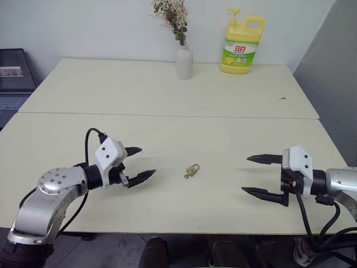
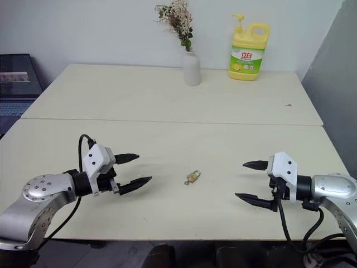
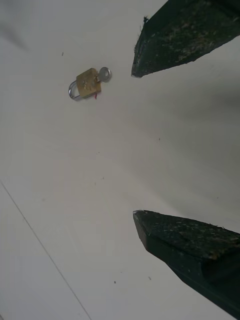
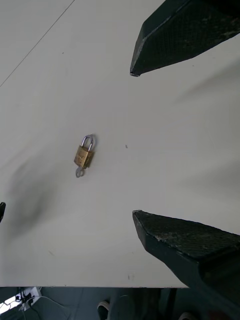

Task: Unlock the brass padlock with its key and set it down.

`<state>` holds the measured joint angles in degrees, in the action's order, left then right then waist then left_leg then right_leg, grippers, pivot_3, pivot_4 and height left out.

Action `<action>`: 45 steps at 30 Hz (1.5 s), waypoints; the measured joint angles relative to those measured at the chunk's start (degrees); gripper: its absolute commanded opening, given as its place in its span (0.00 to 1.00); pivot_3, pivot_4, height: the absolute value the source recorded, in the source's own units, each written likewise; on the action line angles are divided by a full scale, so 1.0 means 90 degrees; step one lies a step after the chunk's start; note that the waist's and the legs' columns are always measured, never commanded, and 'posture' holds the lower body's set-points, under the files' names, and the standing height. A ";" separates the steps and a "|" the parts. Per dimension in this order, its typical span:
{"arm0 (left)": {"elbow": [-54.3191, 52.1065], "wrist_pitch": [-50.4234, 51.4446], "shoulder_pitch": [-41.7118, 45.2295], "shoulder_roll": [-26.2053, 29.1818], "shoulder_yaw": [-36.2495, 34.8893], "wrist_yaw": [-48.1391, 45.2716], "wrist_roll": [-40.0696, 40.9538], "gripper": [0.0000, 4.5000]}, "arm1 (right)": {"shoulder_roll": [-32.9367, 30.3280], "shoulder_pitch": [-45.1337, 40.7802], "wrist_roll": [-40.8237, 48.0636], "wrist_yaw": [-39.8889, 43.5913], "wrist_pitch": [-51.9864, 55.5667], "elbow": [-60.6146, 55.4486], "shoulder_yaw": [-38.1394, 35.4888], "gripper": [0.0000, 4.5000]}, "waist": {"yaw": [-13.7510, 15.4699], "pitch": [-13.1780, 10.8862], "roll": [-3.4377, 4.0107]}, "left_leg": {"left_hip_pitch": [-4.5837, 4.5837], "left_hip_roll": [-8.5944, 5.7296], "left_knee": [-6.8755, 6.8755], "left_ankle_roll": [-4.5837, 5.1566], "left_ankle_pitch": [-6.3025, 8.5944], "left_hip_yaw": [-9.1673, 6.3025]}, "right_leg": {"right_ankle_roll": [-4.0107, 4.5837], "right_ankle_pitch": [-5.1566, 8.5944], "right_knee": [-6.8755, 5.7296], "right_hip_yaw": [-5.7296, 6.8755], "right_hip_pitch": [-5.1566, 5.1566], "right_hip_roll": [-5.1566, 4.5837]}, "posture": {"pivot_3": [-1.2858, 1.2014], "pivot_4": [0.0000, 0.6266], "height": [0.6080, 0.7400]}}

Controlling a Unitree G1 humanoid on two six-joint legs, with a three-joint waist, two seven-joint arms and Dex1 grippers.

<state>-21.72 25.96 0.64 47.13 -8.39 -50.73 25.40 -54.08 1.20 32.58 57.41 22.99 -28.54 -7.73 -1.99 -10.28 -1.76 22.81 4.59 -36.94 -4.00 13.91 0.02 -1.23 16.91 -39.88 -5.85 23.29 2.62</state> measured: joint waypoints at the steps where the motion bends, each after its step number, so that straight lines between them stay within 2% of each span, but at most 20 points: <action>1: -0.0007 -0.0043 -0.0041 0.0000 -0.0002 -0.0022 -0.0001 0.99 | 0.0047 0.0000 -0.0029 0.0007 -0.0034 0.0015 0.0008 1.00 | 0.0000 0.0000 0.0000 | 0.0000 0.0000 0.0000 0.0000 0.0000 0.0000 | 0.0001 0.0001 0.0000 0.0001 0.0000 0.0000 | 0.52 0.24 1.00; 13: -0.0065 -0.0467 -0.0197 -0.0001 -0.0070 -0.0152 -0.0162 0.99 | 0.0331 -0.0065 -0.0514 0.0254 -0.0535 0.0308 0.0276 1.00 | 0.0003 0.0000 0.0000 | 0.0000 0.0001 0.0000 0.0000 0.0000 0.0001 | 0.0002 0.0001 -0.0001 0.0000 0.0002 0.0000 | 0.52 0.24 1.00; 24: -0.0041 -0.0918 -0.0610 0.0167 -0.0369 -0.1090 0.0197 0.99 | 0.0512 -0.0405 -0.0760 0.0380 -0.0774 0.0565 0.0639 1.00 | 0.0000 0.0000 0.0001 | 0.0000 0.0002 -0.0001 0.0000 0.0000 0.0001 | 0.0004 0.0002 -0.0002 0.0001 0.0002 0.0000 | 0.52 0.24 1.00; 29: 0.0038 -0.1148 -0.0613 0.0202 -0.0402 -0.1134 0.0096 0.99 | 0.0519 -0.0672 -0.0909 0.0439 -0.0825 0.0702 0.0802 1.00 | 0.0001 -0.0001 0.0002 | -0.0001 0.0002 0.0000 0.0000 0.0000 0.0002 | 0.0005 0.0003 -0.0002 0.0001 0.0002 0.0001 | 0.52 0.24 1.00; 32: 0.0042 -0.1260 -0.0785 0.0245 -0.0455 -0.1258 0.0058 0.99 | 0.0539 -0.1132 -0.1015 0.0556 -0.0795 0.0762 0.1096 1.00 | -0.0041 -0.0002 0.0004 | -0.0002 0.0005 0.0000 0.0000 0.0000 0.0005 | 0.0005 0.0003 -0.0003 0.0000 0.0004 0.0001 | 0.52 0.24 1.00; 35: 0.0031 -0.1328 -0.0991 0.0267 -0.0491 -0.1343 -0.0005 0.99 | 0.0660 -0.2034 -0.1353 0.0747 -0.0632 0.0958 0.1789 1.00 | -0.0120 -0.0004 0.0006 | -0.0003 0.0007 0.0000 0.0000 0.0000 0.0002 | 0.0007 0.0003 -0.0008 0.0002 0.0006 0.0003 | 0.52 0.24 1.00; 40: 0.0017 -0.1423 -0.0926 0.0270 -0.0475 -0.1336 -0.0087 0.99 | 0.1204 -0.3511 -0.2063 0.1315 -0.0538 0.1710 0.3083 1.00 | -0.0140 -0.0005 0.0007 | 0.0001 0.0008 0.0000 0.0000 0.0000 0.0002 | 0.0011 0.0005 -0.0008 0.0003 0.0011 0.0005 | 0.52 0.24 1.00; 45: -0.0011 -0.1465 -0.1008 0.0238 -0.0397 -0.1236 -0.0187 0.99 | 0.1965 -0.4616 -0.2765 0.1734 -0.0657 0.2745 0.3952 1.00 | -0.0137 -0.0006 0.0009 | 0.0009 0.0009 0.0001 0.0001 0.0000 0.0006 | 0.0023 0.0006 -0.0010 0.0001 0.0022 0.0005 | 0.52 0.24 1.00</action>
<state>-21.81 12.77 -8.43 49.28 -11.97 -61.86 23.72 -36.39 -40.35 7.69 73.02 17.08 -3.83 27.84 -3.22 -10.34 -1.68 22.89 4.67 -36.93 -3.99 13.91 0.07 -1.02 16.97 -39.97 -5.84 23.49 2.66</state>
